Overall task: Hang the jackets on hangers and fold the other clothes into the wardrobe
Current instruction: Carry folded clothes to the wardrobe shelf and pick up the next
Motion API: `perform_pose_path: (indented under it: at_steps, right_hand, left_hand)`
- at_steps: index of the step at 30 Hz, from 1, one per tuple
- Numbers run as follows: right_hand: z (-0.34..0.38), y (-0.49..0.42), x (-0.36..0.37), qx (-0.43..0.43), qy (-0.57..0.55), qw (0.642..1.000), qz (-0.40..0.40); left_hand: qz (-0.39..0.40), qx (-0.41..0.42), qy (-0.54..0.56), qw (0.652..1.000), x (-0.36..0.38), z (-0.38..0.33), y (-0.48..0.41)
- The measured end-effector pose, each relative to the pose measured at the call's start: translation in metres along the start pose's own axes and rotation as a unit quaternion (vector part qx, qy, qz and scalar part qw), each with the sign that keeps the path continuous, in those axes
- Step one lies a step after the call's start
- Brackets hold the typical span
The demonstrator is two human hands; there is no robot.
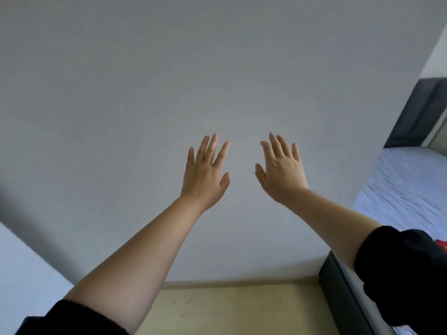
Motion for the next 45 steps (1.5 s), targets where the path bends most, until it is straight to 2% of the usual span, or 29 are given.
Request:
perform_pose_path:
  at_steps: [6, 13, 19, 24, 31, 36, 45]
  right_hand:
    - [-0.13, -0.048, 0.014, 0.058, 0.03, 0.997, 0.03]
    - [-0.265, -0.04, 0.042, 0.144, 0.048, 0.985, 0.079]
    - [-0.366, -0.038, 0.068, 0.133, 0.066, 0.983, 0.105]
    - [-0.445, -0.042, 0.112, 0.074, 0.074, 0.987, 0.126]
    - [-0.497, -0.016, 0.19, -0.026, 0.073, 0.992, 0.1]
    - [-0.517, 0.006, 0.258, -0.04, 0.056, 0.996, 0.05]
    - [-0.541, 0.072, 0.397, -0.033, 0.029, 0.998, 0.034]
  left_hand:
    - [0.021, 0.078, 0.007, 0.997, 0.059, -0.085, -0.12]
    - [0.078, 0.119, 0.039, 0.989, 0.107, -0.199, -0.193]
    - [0.111, 0.092, 0.056, 0.988, 0.149, -0.289, -0.228]
    - [0.115, 0.049, 0.072, 0.989, 0.201, -0.357, -0.25]
    - [0.075, -0.002, 0.071, 0.995, 0.272, -0.422, -0.25]
    - [0.076, -0.037, 0.055, 0.995, 0.346, -0.437, -0.22]
    - [0.106, -0.078, 0.06, 0.989, 0.483, -0.481, -0.161]
Point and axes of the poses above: each hand's wrist, its own y-axis away from the middle knuckle, its own x-axis out of the palm, z = x × y, the point moved 1 cm from there along -y, towards the middle knuckle, and after that the axes turned 10 degrees about z, right-handed, at the moved point
